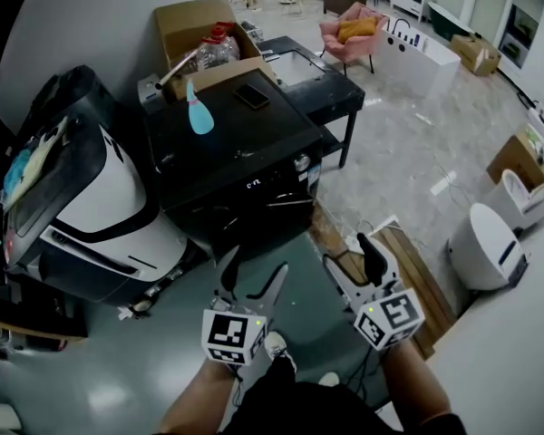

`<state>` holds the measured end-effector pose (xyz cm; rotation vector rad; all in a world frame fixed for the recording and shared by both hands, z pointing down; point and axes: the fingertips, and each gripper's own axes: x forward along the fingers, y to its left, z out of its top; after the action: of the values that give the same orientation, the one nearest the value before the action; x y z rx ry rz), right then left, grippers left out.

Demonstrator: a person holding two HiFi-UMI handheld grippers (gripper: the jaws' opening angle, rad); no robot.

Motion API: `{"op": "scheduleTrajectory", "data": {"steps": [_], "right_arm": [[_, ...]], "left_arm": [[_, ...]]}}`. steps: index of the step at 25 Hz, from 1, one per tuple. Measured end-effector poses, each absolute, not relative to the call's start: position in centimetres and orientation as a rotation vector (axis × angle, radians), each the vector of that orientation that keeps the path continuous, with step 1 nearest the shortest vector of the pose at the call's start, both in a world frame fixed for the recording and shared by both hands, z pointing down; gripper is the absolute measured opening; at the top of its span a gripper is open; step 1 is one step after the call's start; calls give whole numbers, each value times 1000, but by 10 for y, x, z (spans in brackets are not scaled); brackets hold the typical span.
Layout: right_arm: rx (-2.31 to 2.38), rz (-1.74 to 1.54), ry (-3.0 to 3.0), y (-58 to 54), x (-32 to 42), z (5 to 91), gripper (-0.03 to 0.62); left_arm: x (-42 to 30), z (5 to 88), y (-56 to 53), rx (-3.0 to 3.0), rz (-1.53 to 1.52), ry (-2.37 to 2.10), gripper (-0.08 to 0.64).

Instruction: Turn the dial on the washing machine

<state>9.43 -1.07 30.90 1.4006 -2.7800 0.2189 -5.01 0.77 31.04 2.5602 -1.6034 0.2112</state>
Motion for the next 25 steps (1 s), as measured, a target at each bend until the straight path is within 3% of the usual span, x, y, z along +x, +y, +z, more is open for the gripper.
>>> {"op": "scheduleTrajectory", "data": {"steps": [25], "right_arm": [[1389, 238, -2701, -113, -29, 340, 316]], "left_arm": [[-167, 341, -91, 2557, 143, -1543, 333]]}}
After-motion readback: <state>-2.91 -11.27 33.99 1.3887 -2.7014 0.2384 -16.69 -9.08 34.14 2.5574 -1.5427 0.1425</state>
